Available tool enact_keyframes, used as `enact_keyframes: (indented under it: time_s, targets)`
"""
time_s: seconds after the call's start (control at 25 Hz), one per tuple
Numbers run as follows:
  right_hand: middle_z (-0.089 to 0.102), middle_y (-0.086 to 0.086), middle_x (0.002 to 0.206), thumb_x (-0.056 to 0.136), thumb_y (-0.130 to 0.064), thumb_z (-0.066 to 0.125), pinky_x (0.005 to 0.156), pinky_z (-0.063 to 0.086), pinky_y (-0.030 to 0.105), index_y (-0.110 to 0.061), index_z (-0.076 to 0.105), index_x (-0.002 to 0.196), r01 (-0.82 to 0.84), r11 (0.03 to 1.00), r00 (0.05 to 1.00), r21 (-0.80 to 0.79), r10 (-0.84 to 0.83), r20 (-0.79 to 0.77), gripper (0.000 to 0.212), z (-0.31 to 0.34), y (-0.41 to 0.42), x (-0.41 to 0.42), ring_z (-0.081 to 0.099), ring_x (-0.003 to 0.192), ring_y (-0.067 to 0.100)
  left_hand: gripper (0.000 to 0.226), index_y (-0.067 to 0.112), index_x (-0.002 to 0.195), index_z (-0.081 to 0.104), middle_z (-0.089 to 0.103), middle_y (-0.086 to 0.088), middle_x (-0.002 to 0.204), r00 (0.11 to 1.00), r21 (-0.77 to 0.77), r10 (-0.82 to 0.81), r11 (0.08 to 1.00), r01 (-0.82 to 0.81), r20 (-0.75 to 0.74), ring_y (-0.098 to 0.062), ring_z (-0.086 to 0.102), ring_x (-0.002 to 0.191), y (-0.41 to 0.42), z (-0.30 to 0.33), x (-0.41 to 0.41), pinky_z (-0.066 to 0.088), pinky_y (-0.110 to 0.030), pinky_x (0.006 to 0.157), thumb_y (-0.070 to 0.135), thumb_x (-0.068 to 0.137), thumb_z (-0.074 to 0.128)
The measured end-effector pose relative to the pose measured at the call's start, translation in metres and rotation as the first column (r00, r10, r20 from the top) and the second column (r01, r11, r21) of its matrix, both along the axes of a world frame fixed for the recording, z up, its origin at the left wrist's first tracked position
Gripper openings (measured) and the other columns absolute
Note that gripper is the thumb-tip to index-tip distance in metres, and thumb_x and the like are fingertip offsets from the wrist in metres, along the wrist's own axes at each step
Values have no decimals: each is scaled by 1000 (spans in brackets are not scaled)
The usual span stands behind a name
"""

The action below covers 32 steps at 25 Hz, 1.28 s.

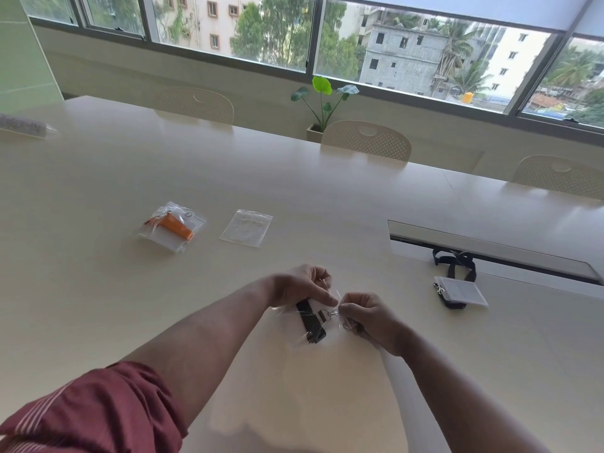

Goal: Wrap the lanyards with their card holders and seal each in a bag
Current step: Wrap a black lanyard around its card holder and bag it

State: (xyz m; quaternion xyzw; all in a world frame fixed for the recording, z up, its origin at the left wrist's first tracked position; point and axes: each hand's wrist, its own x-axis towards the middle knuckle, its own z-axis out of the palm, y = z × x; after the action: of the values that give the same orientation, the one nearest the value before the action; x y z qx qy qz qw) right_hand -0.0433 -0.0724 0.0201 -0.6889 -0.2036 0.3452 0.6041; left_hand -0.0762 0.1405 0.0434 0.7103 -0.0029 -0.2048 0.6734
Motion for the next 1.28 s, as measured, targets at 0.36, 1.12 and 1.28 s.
enact_keyframes:
  time_s: [0.36,1.12,1.28]
  targets:
    - [52,10,62,96,-1,55,43,27,20,-17,62,63,3,1000,1000,-14,-4,-23,37,3,2,-2,34,48,12,46,23,77,43,47,1,66,999,-10,-18,1000,18,-47,-17,47,61,0,2,5,44,-32,61,-4,70,81]
    - [55,7,60,89,-8,61,43,25,21,-12,61,67,18,999,1000,-42,-17,19,22,5,2,-7,35,48,13,45,20,82,47,51,-1,70,999,2,-3,1000,3,-34,-19,53,64,-4,3,0,47,-32,66,-6,67,81]
    - [55,8,61,91,-2,61,43,27,19,-13,62,68,12,1000,1000,-25,-12,11,25,4,1,-9,36,49,12,43,20,81,48,51,0,69,1000,9,-4,1000,4,-29,-17,53,61,-2,3,0,47,-31,64,-4,67,81]
